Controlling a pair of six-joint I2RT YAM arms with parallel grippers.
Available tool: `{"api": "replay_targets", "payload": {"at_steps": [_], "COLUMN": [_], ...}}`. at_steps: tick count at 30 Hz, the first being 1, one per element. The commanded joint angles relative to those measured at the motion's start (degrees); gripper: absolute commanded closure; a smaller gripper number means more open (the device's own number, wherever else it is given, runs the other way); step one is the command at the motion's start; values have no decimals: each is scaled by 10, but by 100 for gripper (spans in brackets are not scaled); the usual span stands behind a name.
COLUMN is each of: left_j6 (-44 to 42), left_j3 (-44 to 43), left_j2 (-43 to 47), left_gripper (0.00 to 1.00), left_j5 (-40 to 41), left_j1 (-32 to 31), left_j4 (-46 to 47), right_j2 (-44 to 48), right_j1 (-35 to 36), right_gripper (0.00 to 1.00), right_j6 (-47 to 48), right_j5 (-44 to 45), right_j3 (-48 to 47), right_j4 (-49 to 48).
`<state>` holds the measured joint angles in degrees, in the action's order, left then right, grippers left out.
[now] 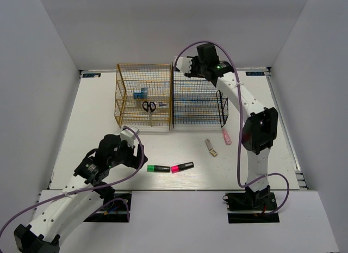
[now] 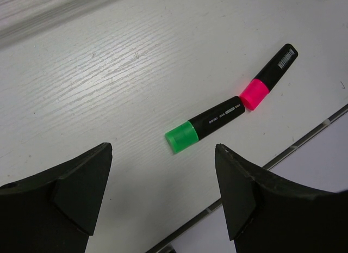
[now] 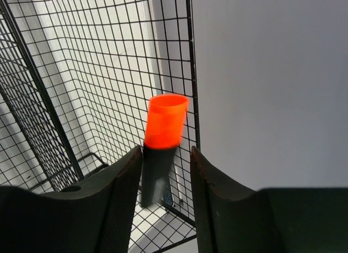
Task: Sort the stationery into containers
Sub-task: Place the pen in the storage box, then pick up the pen from the center of the board.
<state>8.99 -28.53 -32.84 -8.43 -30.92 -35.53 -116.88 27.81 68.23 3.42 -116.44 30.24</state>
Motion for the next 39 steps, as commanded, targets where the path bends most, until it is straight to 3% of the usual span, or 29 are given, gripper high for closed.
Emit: {"api": "replay_targets", "payload": {"at_steps": [1, 3, 6, 8, 9, 10, 11, 13, 15, 16, 17, 18, 19, 20, 21, 22, 23, 25, 28, 29, 32, 39], "left_j6": [-6, -6, -5, -5, -4, -4, 0, 5, 7, 8, 8, 5, 5, 2, -1, -4, -13, -17, -17, -17, -15, -14], "left_j3": [0, 0, 0, 1, 1, 2, 3, 2, 2, 0, -4, -6, -10, -12, -13, -13, -13, -10, -6, -4, -6, -9], "left_j2": [1, 1, 1, 2, 2, 1, 1, -8, -20, -31, -42, -47, -52, -63, -64, -63, -61, -50, -35, -33, -31, -24], "left_gripper": [14, 14, 14, 19, 38, 54, 71, 100, 100, 100, 97, 86, 54, 37, 25, 19, 11, 8, 8, 8, 8, 9], "left_j5": [-10, -12, -10, -12, -15, -17, -16, -19, -25, -27, -33, -33, -34, -36, -38, -41, -41, -28, -17, -17, -12, 7], "left_j1": [1, 0, 1, 2, 1, 1, 2, 1, 1, 1, 2, 1, 1, 1, 2, 1, 0, 0, 0, 1, 2, 1], "left_j4": [6, 6, 7, 8, 6, 8, 15, 18, 20, 20, 19, 17, 13, 13, 11, 10, 6, 5, 4, 4, -1, -6], "right_j2": [-3, 0, 16, 37, 46, 58, 69, 127, 194, 226, 242, 269, 285, 294, 300, 308, 314, 349, 378, 373, 341, 303], "right_j1": [-7, -9, -9, -9, -8, -10, -7, -9, -7, -6, -2, 0, 7, 14, 27, 40, 62, 91, 148, 161, 182, 230], "right_gripper": [55, 54, 43, 43, 46, 60, 100, 100, 100, 100, 58, 42, 30, 24, 22, 22, 19, 19, 21, 21, 21, 21], "right_j6": [-6, -11, -35, -57, -90, -111, -134, -228, -281, -287, -288, -270, -227, -214, -183, 5, 49, 67, -8, -30, -121, -200], "right_j5": [-5, -2, -16, -22, -51, -64, -78, -172, -258, -369, -411, -450, -551, -583, -610, -653, -647, -609, -460, -407, -359, -259], "right_j3": [-5, -5, -3, -2, -3, 1, 8, 36, 75, 111, 134, 194, 212, 233, 252, 316, 342, 475, 596, 629, 617, 618], "right_j4": [-3, -2, 8, 25, 32, 41, 70, 121, 200, 216, 243, 283, 312, 331, 408, 445, 478, 400, 129, 101, 33, -57]}}
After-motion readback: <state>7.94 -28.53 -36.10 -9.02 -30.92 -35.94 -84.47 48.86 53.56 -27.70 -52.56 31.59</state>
